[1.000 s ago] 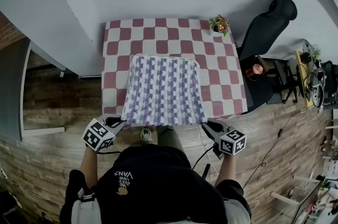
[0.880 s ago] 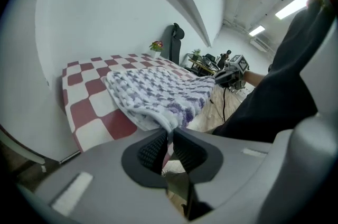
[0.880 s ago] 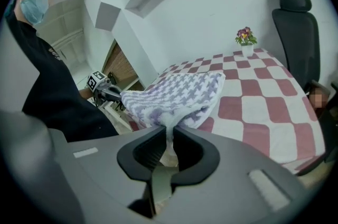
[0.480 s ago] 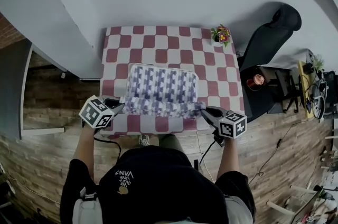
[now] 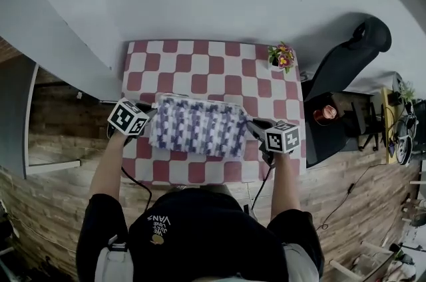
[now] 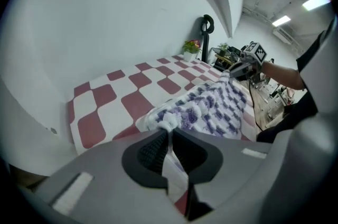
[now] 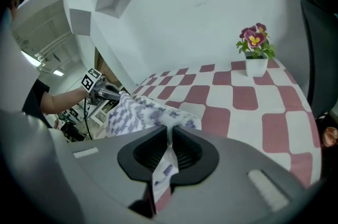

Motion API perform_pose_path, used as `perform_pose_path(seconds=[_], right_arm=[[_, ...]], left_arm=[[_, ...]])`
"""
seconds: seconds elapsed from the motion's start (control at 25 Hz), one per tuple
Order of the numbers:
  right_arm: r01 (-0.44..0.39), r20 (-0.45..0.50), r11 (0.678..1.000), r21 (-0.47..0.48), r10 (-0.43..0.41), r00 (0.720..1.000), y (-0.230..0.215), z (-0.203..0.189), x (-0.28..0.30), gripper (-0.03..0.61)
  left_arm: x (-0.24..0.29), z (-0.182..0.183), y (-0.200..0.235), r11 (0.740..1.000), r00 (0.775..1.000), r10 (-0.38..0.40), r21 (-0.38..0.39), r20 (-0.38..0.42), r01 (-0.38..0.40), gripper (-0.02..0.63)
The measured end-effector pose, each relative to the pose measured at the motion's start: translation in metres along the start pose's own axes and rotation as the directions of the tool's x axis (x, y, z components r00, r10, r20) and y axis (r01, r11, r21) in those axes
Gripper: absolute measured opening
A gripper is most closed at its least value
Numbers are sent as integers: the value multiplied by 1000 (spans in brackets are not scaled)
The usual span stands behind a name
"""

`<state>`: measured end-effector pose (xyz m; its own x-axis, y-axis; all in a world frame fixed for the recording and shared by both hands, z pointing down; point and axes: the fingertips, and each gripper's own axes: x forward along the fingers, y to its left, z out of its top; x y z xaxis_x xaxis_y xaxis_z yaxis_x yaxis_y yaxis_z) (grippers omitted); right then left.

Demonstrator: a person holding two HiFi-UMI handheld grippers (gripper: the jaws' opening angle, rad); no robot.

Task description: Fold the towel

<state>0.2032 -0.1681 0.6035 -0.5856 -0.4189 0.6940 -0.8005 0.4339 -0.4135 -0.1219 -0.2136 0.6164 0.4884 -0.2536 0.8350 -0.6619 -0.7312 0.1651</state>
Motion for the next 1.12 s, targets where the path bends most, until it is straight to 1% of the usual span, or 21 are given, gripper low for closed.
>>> perform_pose_path(seconds=[0.2, 0.32, 0.4, 0.48, 0.6, 0.64, 0.72, 0.76, 0.8, 0.84, 0.88, 0.92, 1.04, 1.12], right_arm=[[68, -52, 997, 24, -67, 996, -33, 0, 31, 34], [111, -65, 993, 43, -108, 992, -42, -1, 43, 35], [158, -75, 986, 50, -154, 985, -47, -3, 49, 42], [218, -82, 974, 56, -213, 974, -51, -6, 54, 49], [285, -72, 955, 79, -280, 957, -52, -8, 57, 55], [300, -71, 951, 80, -295, 953, -53, -8, 58, 57], [324, -69, 943, 71, -319, 945, -53, -8, 58, 58], [331, -65, 941, 69, -327, 943, -53, -8, 58, 60], [340, -57, 938, 70, -337, 940, -54, -7, 57, 67], [354, -46, 932, 76, -352, 935, -57, -7, 55, 89], [372, -29, 924, 86, -371, 928, -60, -5, 51, 168], [387, -5, 917, 101, -388, 922, -62, -3, 46, 221], [405, 96, 900, 162, -422, 901, -62, 8, 23, 228], [416, 160, 884, 213, -451, 878, -58, 11, 3, 233]], left_arm=[[39, 8, 24, 994, 995, 93, -54, -23, -94, 29], [52, 4, 32, 983, 987, 149, -98, -54, -153, 31], [57, -2, 35, 973, 982, 179, -139, -64, -186, 32], [61, -6, 37, 961, 977, 207, -176, -55, -214, 34], [59, -4, 39, 941, 965, 262, -220, -14, -258, 35], [57, -6, 42, 928, 958, 287, -246, -2, -279, 59], [52, -11, 49, 901, 940, 340, -292, 17, -321, 142], [50, -12, 52, 891, 933, 359, -306, 24, -335, 175], [48, -12, 53, 885, 929, 369, -316, 30, -341, 193], [48, -12, 54, 883, 927, 373, -319, 35, -343, 195], [48, -12, 53, 884, 927, 374, -317, 40, -343, 195], [47, -11, 53, 886, 926, 374, -311, 47, -342, 195], [39, -5, 50, 898, 926, 368, -291, 83, -331, 195], [29, -2, 46, 906, 927, 359, -280, 112, -317, 196]])
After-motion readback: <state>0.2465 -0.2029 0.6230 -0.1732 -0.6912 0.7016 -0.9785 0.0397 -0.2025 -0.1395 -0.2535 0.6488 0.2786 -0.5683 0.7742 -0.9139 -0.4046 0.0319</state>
